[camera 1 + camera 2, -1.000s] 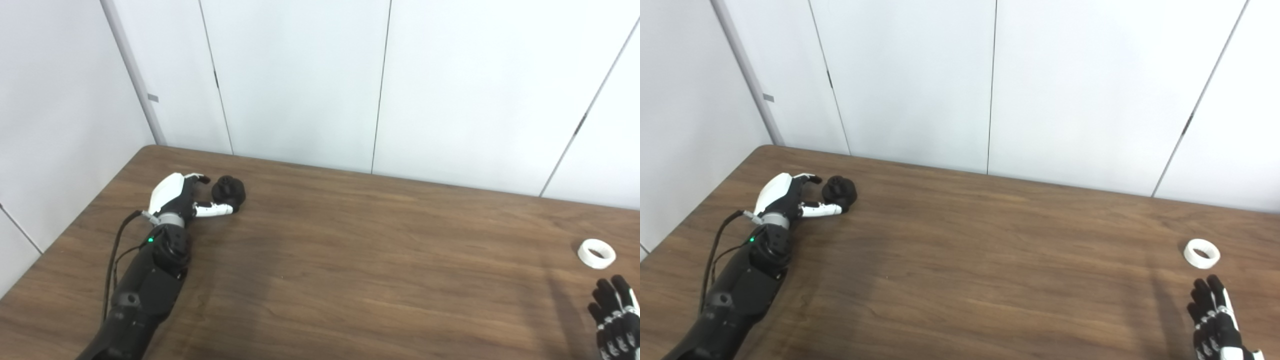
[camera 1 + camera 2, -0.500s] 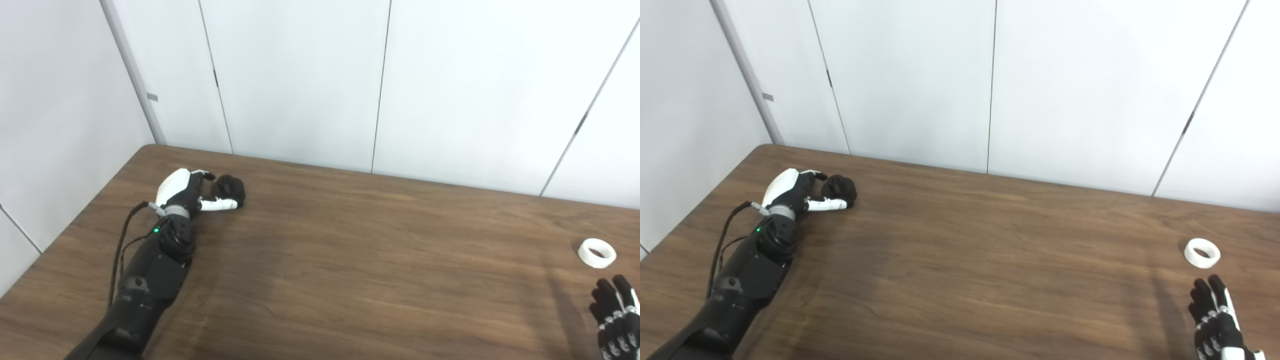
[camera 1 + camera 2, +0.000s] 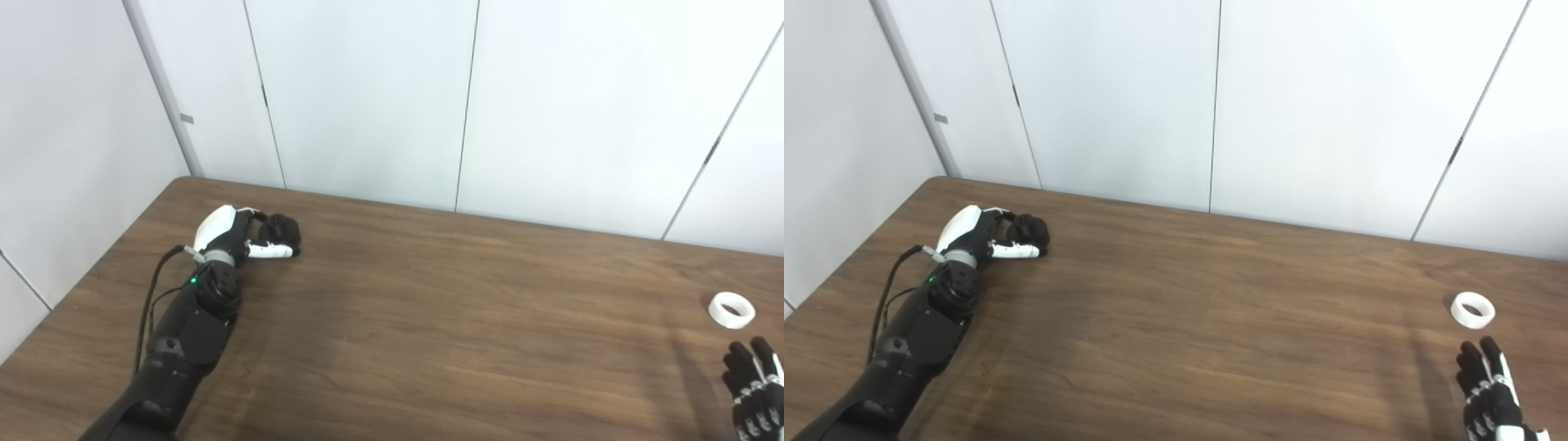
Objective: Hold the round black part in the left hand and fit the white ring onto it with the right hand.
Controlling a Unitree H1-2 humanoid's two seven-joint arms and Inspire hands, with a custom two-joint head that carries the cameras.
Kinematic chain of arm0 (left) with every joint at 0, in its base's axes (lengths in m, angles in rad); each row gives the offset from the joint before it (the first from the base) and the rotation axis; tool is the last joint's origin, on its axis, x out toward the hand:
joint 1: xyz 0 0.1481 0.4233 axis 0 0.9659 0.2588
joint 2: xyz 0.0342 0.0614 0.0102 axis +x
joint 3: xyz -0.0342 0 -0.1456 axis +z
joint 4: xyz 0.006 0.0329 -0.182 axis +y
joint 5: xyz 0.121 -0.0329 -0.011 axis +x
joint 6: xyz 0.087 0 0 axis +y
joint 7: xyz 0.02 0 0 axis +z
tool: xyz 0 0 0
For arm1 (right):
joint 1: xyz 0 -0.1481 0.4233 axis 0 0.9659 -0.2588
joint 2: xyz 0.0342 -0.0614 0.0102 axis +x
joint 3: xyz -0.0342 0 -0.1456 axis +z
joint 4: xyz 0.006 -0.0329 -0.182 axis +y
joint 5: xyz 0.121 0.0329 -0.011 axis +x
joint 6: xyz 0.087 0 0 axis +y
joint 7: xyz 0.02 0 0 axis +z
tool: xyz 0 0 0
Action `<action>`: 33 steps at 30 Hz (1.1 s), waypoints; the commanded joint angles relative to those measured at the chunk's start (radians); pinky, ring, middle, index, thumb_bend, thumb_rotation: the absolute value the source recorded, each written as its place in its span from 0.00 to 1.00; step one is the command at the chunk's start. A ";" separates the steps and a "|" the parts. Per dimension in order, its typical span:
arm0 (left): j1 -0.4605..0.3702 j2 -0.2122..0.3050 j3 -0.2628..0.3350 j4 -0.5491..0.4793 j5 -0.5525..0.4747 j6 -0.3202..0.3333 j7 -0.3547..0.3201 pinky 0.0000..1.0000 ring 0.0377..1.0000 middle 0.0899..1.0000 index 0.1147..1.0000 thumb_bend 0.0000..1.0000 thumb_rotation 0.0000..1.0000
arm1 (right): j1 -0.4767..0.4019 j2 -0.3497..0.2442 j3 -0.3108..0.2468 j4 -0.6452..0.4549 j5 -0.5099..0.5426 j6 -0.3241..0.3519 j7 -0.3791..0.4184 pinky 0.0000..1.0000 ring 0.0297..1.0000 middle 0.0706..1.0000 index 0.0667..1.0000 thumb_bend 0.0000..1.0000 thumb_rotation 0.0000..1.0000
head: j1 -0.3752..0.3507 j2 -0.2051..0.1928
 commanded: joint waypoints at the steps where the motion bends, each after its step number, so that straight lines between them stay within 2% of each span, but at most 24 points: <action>1: -0.044 0.027 -0.001 -0.027 -0.001 -0.003 0.008 1.00 0.99 0.91 0.75 0.97 0.30 | 0.064 0.042 0.013 0.085 0.002 0.000 -0.005 1.00 0.97 0.96 0.99 0.55 1.00 | 0.000 0.000; 13: -0.043 0.024 -0.006 -0.020 -0.001 -0.023 0.027 1.00 0.98 0.89 0.62 0.90 0.26 | 0.065 0.043 0.014 0.081 0.000 0.002 -0.007 1.00 0.96 0.95 0.99 0.54 1.00 | -0.005 0.005; 16: -0.042 0.019 -0.002 -0.013 -0.001 -0.042 0.052 1.00 0.96 0.86 0.60 0.87 0.23 | 0.066 0.043 0.014 0.079 -0.002 0.003 -0.008 1.00 0.96 0.95 0.99 0.54 1.00 | -0.007 0.005; 18: -0.041 0.010 0.009 -0.011 -0.012 -0.059 0.073 0.99 0.93 0.83 0.55 0.85 0.17 | 0.066 0.043 0.015 0.078 -0.006 0.001 -0.009 1.00 0.95 0.95 0.99 0.54 1.00 | -0.007 0.005; 19: -0.040 0.006 0.016 -0.007 -0.019 -0.077 0.088 0.98 0.93 0.82 0.49 0.69 0.12 | 0.066 0.043 0.015 0.078 -0.005 0.002 -0.008 1.00 0.95 0.95 0.99 0.54 1.00 | -0.007 0.005; 20: -0.038 0.002 0.022 -0.005 -0.027 -0.097 0.103 0.97 0.91 0.79 0.45 0.59 0.09 | 0.066 0.043 0.014 0.078 -0.003 0.003 -0.008 1.00 0.95 0.95 0.99 0.54 1.00 | -0.007 0.005; 22: -0.037 -0.006 0.032 -0.001 -0.037 -0.126 0.125 0.95 0.89 0.77 0.43 0.54 0.06 | 0.065 0.043 0.014 0.077 -0.001 0.006 -0.008 1.00 0.96 0.95 0.99 0.55 1.00 | -0.007 0.005; 25: -0.035 -0.011 0.036 -0.004 -0.042 -0.140 0.143 0.91 0.87 0.75 0.42 0.52 0.05 | 0.066 0.043 0.014 0.075 -0.004 0.010 -0.009 1.00 0.96 0.95 0.99 0.55 1.00 | -0.007 0.005; 33: -0.020 -0.007 0.028 -0.030 -0.034 -0.153 0.155 0.94 0.88 0.74 0.42 0.52 0.05 | 0.066 0.047 0.015 0.075 -0.010 0.012 -0.014 1.00 0.97 0.95 0.99 0.56 1.00 | -0.013 0.008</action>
